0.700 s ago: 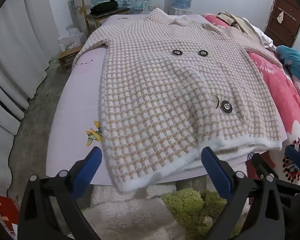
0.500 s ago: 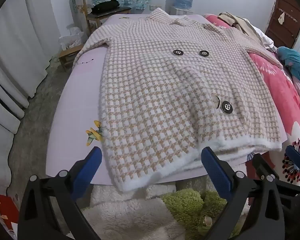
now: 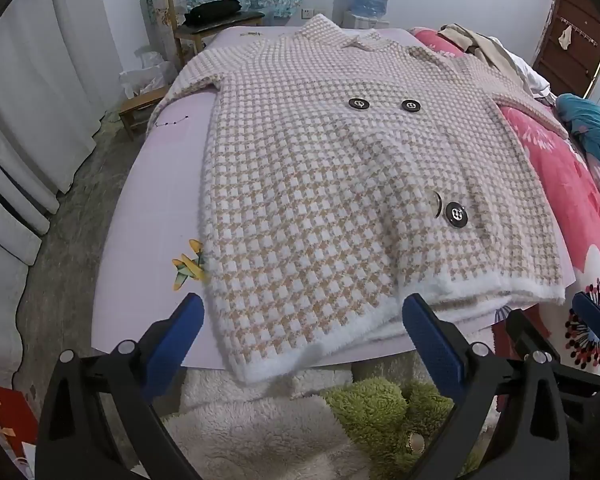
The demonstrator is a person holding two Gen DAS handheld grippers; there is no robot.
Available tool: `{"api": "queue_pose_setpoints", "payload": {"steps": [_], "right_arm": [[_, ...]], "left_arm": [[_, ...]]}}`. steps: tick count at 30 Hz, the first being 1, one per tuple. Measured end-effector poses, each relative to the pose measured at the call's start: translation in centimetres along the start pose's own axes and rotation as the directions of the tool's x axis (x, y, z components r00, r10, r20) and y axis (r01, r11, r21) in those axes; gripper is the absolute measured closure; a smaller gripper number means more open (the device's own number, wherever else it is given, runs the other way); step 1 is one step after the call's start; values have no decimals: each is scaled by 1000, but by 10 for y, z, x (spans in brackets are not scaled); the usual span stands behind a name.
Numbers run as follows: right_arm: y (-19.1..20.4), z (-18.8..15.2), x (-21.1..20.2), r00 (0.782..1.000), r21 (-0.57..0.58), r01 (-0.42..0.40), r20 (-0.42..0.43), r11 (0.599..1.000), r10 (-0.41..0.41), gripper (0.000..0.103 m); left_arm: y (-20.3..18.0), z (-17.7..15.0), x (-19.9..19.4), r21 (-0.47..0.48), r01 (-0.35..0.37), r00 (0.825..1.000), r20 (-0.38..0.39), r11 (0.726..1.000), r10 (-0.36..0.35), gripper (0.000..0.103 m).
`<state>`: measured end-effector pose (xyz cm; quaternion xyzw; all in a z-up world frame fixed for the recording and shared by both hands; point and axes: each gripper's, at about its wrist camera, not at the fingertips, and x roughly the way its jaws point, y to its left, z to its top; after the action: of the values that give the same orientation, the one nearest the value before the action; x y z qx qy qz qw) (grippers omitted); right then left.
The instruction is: Fold large clothes
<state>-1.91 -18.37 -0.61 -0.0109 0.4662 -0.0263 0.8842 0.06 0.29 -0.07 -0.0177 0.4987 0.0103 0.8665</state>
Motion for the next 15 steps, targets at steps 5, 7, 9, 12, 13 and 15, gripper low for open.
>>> {"api": "queue_pose_setpoints", "payload": {"steps": [5, 7, 9, 12, 13, 15], "right_arm": [[-1, -1, 1, 1000, -1, -6, -2, 1000, 6, 7], [-1, -1, 1, 1000, -4, -9, -3, 1000, 9, 7], [0, -1, 1, 1000, -6, -13, -2, 1000, 13, 7], [0, -1, 2, 1000, -8, -14, -4, 1000, 14, 7], [0, -1, 2, 1000, -8, -15, -4, 1000, 15, 7], [-1, -1, 2, 1000, -8, -15, -3, 1000, 15, 7]], "left_arm": [[1, 0, 2, 0, -1, 1000, -5, 1000, 1, 5], [0, 2, 3, -3, -6, 1000, -9, 1000, 6, 5], [0, 3, 3, -4, -7, 1000, -7, 1000, 7, 5], [0, 3, 2, -4, -8, 1000, -7, 1000, 8, 5], [0, 3, 2, -5, -8, 1000, -7, 1000, 8, 5], [0, 2, 2, -4, -8, 1000, -6, 1000, 8, 5]]}}
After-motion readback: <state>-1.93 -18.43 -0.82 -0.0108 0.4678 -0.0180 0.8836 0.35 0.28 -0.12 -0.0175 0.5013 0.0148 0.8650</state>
